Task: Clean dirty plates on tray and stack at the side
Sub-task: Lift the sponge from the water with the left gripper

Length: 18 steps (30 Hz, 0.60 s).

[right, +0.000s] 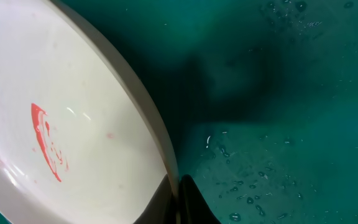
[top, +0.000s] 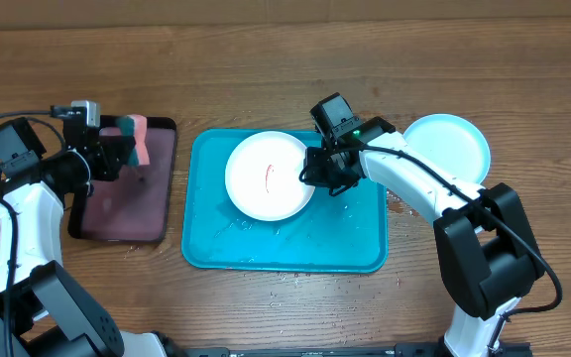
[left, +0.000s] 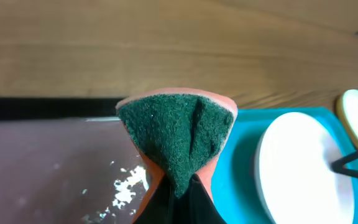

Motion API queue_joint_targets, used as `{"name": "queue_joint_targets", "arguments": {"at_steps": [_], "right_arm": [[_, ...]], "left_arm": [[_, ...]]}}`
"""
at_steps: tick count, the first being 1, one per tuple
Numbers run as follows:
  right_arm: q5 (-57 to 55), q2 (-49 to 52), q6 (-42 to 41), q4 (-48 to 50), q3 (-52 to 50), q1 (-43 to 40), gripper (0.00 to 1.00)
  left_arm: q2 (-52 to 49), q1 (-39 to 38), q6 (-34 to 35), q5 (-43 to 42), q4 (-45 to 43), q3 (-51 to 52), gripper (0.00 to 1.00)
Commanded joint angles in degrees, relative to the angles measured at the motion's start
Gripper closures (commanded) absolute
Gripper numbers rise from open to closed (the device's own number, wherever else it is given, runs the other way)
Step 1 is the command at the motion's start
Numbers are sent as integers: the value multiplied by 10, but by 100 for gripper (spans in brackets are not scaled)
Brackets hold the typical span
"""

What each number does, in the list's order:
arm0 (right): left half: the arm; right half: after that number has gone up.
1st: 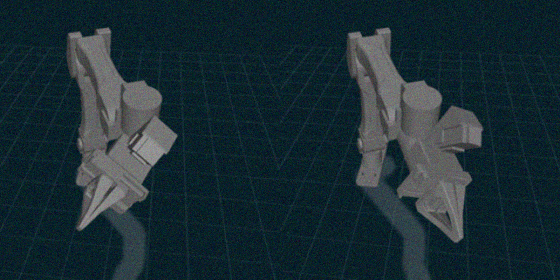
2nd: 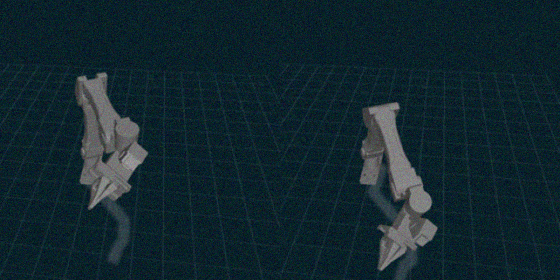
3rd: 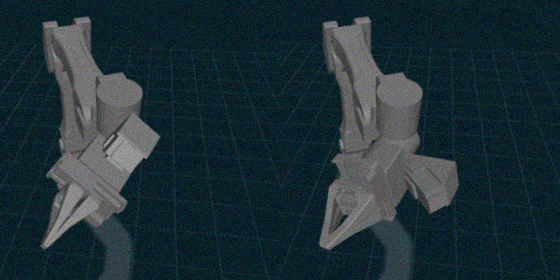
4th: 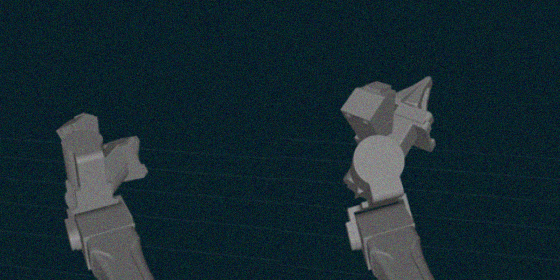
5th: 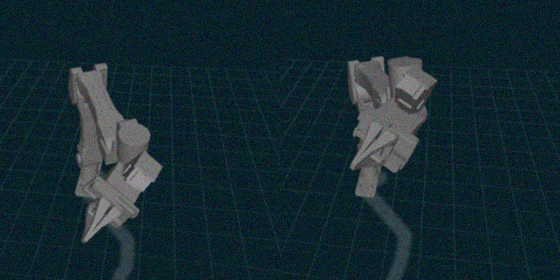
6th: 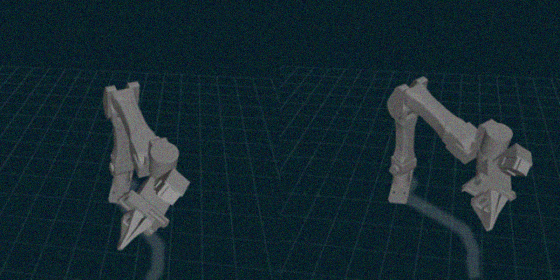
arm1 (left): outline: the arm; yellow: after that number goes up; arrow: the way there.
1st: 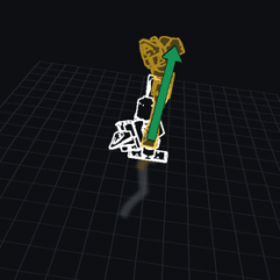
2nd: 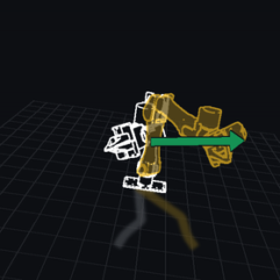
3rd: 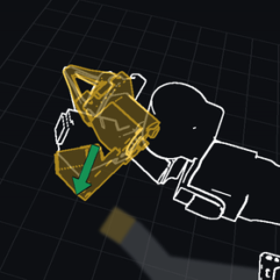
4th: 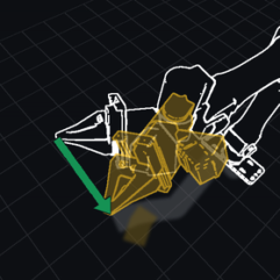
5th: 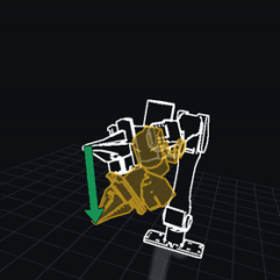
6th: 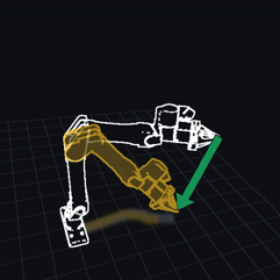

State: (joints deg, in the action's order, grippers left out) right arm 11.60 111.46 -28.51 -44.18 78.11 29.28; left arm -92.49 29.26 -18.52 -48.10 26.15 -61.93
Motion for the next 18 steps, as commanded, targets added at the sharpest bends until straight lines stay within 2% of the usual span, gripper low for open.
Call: {"name": "queue_joint_targets", "arguments": {"at_steps": [1,8,12,18], "right_arm": [[0,-2,-3,4,6,0,96],[1,-2,-3,3,6,0,96],[38,-2,-3,2,6,0,96],[65,2,-48,-12,6,6,96]], "left_arm": [[6,0,-16,-76,-17,4,96],[6,0,-16,-85,-22,4,95],[6,0,-16,-85,-22,4,96],[6,-2,-16,-66,-12,4,96]]}}
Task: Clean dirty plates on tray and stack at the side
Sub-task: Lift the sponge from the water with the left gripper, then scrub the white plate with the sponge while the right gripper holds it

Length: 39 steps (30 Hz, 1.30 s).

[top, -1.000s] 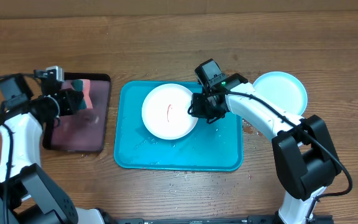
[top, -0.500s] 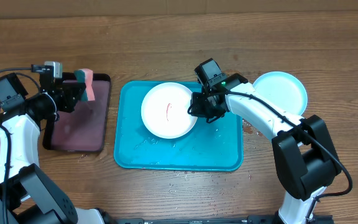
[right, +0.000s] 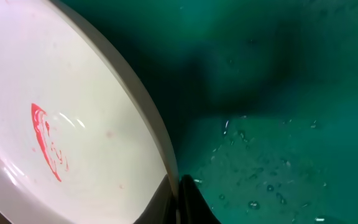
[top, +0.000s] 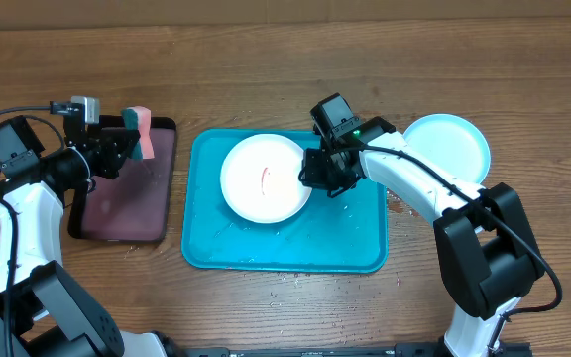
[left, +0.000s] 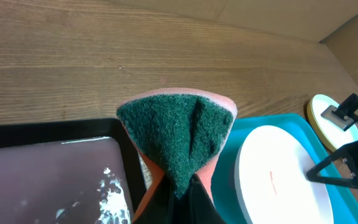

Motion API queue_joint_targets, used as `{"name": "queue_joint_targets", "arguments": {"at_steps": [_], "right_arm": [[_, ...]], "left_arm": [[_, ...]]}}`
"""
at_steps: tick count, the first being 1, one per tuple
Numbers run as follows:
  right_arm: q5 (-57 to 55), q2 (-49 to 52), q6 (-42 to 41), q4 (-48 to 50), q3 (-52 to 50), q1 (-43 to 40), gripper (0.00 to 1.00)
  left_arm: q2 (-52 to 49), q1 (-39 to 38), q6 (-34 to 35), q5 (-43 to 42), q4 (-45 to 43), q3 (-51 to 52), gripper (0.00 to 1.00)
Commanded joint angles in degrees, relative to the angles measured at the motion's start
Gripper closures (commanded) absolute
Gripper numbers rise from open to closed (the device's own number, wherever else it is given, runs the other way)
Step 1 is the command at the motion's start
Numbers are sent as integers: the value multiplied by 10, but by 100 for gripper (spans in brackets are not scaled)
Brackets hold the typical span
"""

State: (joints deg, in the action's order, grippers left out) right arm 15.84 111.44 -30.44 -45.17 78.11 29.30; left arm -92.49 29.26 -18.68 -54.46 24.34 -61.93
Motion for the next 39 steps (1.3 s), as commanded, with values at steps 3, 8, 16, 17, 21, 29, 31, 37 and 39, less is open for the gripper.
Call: {"name": "queue_joint_targets", "arguments": {"at_steps": [3,8,16,17,21,29,31,37,39], "right_arm": [[23,16,-29,-2,6,16,96],[25,47,-54,-2,6,28,96],[36,50,-59,5,6,27,96],[36,50,-59,5,6,27,96],[38,50,-59,6,6,27,96],[38,50,-68,6,6,27,96],[38,50,-71,6,6,27,96],[38,50,-71,8,6,27,96],[38,50,-71,8,6,27,96]], "left_arm": [[6,-12,-15,40,24,4,96],[6,-41,-14,131,45,4,96],[6,-116,87,441,57,4,96],[6,-126,96,462,57,4,96],[6,-168,109,471,59,4,96],[6,-279,81,357,83,4,96],[6,-309,65,317,84,4,96],[-8,-391,65,315,85,4,96],[-21,-410,67,316,87,4,96]]}}
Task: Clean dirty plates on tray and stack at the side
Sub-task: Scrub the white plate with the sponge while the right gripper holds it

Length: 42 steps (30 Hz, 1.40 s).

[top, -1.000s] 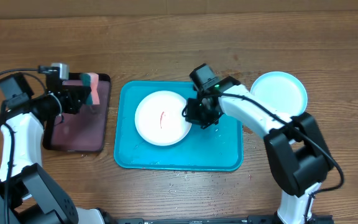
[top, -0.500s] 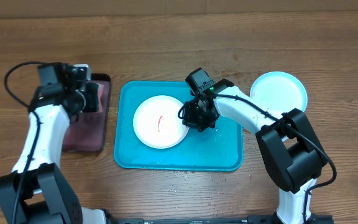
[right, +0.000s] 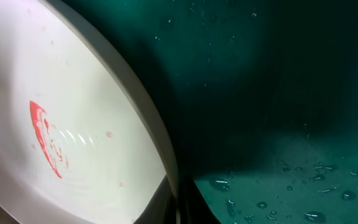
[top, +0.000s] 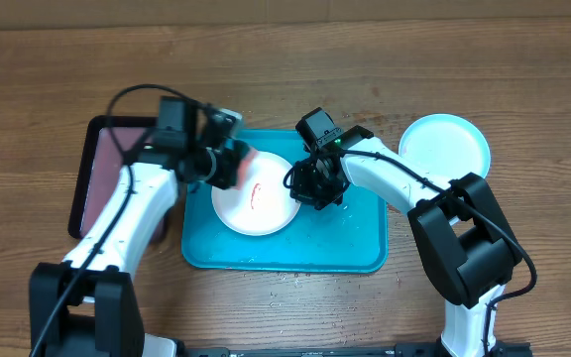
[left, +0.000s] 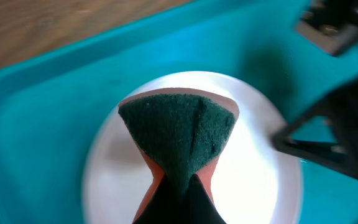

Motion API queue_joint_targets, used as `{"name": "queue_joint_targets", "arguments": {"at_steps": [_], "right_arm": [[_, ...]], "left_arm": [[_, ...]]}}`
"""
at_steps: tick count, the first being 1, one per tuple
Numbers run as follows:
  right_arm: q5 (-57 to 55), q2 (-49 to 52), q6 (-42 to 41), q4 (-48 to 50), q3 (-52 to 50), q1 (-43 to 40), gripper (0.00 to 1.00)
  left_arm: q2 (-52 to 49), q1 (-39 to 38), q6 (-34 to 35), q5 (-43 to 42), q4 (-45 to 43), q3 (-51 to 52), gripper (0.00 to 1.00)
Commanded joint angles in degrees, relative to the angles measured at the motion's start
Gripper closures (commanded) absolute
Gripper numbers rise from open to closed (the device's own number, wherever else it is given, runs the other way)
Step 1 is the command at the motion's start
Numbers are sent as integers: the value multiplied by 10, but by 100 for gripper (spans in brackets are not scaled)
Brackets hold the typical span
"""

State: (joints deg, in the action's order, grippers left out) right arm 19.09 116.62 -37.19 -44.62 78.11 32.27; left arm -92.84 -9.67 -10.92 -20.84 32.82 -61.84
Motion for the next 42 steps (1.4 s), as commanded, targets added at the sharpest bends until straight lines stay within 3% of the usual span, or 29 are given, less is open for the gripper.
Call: {"name": "queue_joint_targets", "arguments": {"at_steps": [1,9,12,16,18,21,26,29,35,42], "right_arm": [[5,-2,-4,3,6,-2,96],[5,-2,-4,2,6,-2,96],[5,-2,-4,2,6,-2,96],[5,-2,-4,2,6,-2,96],[5,-2,-4,2,6,-2,96],[5,-2,-4,2,6,-2,96],[5,-2,-4,2,6,-2,96],[5,-2,-4,2,6,-2,96],[5,-2,-4,2,6,-2,96],[5,-2,-4,2,6,-2,96]], "left_arm": [[-24,-28,-3,-19,2,3,96],[-94,-68,7,-1,13,3,96],[-104,-68,14,78,19,3,96],[-103,-61,83,250,18,0,96],[-98,-57,95,283,22,-8,96],[-85,-57,92,249,32,-25,96],[-56,-71,32,57,31,-33,96],[-59,-82,32,-5,33,-31,96],[-84,-110,21,-5,34,-31,96],[-118,-109,52,119,37,-31,96]]}}
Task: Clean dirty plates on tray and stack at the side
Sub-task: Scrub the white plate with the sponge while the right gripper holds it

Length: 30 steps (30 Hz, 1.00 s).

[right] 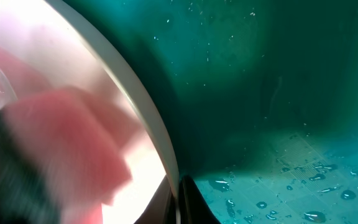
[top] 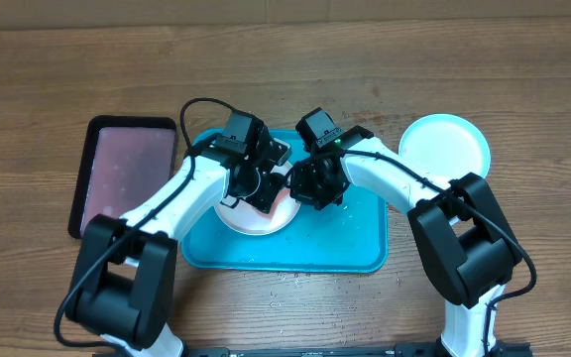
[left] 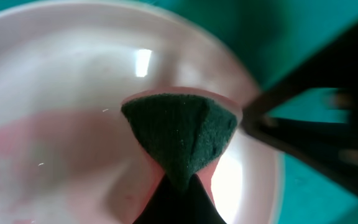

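A white plate [top: 251, 213] lies in the teal tray [top: 355, 243]; its inside looks smeared pink in the left wrist view [left: 55, 137]. My left gripper [top: 262, 188] is shut on a pink sponge with a green scouring face [left: 180, 134], pressed down inside the plate. The sponge shows as a blurred pink mass [right: 67, 143] in the right wrist view. My right gripper [top: 305, 184] is shut on the plate's right rim [right: 151, 130]. A clean light-blue plate [top: 448, 146] sits on the wood to the right of the tray.
A dark tray of pinkish water [top: 122, 177] lies left of the teal tray. Water drops dot the teal tray floor [right: 278, 180]. Both arms cross over the tray's middle.
The left gripper has gone from the plate's left edge to down inside it, with the sponge on the surface. The red smear is now hidden or spread pink. The right gripper keeps the rim.
The left gripper held the sponge over the dark water tray while the right gripper gripped the rim of the red-marked plate. The sponge was then lifted clear of that tray, later over the plate, and now rests inside it.
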Motion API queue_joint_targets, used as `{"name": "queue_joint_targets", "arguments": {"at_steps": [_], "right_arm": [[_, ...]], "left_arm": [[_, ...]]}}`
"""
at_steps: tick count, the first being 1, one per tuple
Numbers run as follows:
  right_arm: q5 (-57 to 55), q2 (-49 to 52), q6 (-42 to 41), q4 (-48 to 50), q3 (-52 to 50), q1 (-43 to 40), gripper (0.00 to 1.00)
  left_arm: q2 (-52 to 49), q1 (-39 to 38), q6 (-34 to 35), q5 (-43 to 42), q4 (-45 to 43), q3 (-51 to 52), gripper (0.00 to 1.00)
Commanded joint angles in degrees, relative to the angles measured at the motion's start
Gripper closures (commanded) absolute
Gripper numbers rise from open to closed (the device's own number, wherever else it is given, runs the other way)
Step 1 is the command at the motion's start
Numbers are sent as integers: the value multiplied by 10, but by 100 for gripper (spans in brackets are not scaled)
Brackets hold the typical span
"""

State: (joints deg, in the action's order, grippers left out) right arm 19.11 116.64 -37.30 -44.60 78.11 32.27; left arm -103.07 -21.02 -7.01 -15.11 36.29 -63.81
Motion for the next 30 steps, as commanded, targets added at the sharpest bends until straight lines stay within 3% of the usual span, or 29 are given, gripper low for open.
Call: {"name": "queue_joint_targets", "arguments": {"at_steps": [1,8,11,19,30], "right_arm": [[5,-2,-3,2,6,-2,96],[5,-2,-3,2,6,-2,96],[5,-2,-3,2,6,-2,96],[5,-2,-5,2,6,-2,96],[5,-2,-5,1,6,-2,96]], "left_arm": [[-17,6,18,81,4,-11,96],[-9,37,53,180,16,-12,96],[16,51,59,156,12,-14,96],[55,37,57,-3,-16,-14,96],[6,11,62,37,8,-14,96]]}}
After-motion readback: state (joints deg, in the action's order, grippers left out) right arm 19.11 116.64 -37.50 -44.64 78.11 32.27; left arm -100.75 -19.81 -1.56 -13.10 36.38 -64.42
